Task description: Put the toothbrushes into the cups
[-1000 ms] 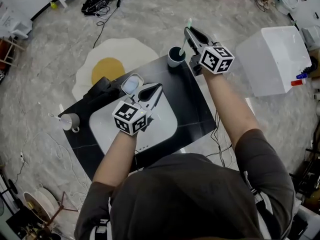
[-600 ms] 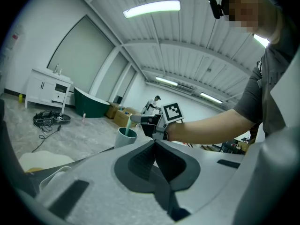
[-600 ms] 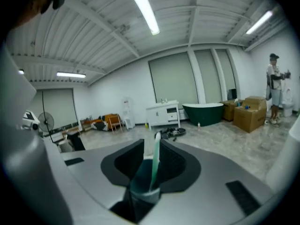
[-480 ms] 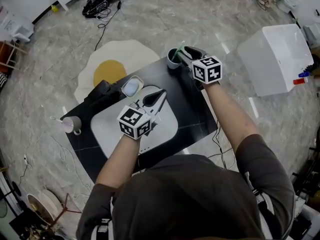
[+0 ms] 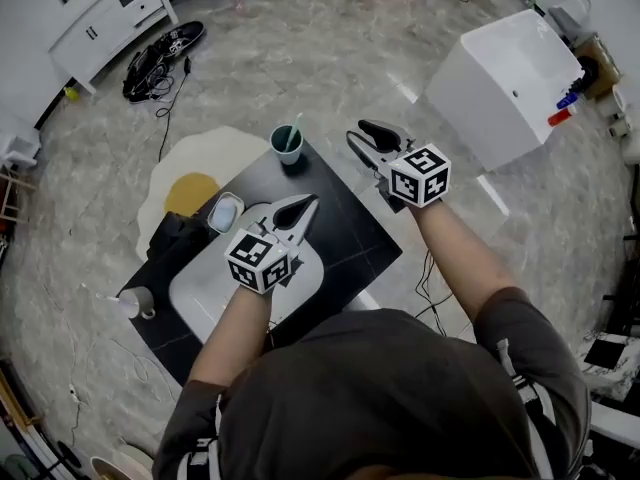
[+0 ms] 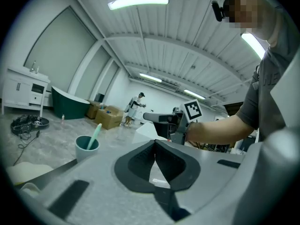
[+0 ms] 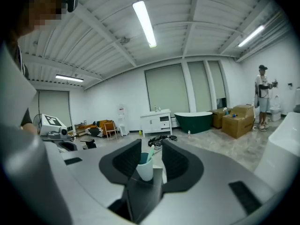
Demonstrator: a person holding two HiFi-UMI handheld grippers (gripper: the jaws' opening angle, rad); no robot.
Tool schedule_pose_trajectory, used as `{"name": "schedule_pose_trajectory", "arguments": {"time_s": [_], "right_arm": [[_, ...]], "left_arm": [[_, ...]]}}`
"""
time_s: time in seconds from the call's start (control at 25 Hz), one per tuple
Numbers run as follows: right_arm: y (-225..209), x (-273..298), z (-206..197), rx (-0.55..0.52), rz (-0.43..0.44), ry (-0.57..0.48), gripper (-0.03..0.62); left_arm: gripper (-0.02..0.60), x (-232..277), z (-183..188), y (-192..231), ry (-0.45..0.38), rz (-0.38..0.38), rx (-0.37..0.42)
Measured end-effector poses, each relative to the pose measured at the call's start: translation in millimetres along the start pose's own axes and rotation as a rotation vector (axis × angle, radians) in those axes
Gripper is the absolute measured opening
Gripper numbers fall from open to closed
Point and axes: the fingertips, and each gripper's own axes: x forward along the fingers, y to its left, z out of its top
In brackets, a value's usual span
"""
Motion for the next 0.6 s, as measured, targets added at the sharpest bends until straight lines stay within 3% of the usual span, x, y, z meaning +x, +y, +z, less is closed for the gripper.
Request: {"name": "schedule_pose_trajectory", "arguments": {"time_s": [0.24,0.6], "right_arm": [[-49.0,-159.7,3.1,0.015,-0.182,-0.056,0.101],[-75.6,-460.3,-25.8,0.059,-0.570,-0.102,0.049]], "left_arm": [[0.006,63.3,5.1,-77.5,0.049,-0.171,0.050],[0.006,166.7,2.0,-255.8,0.119,-0.478,0.148]]}}
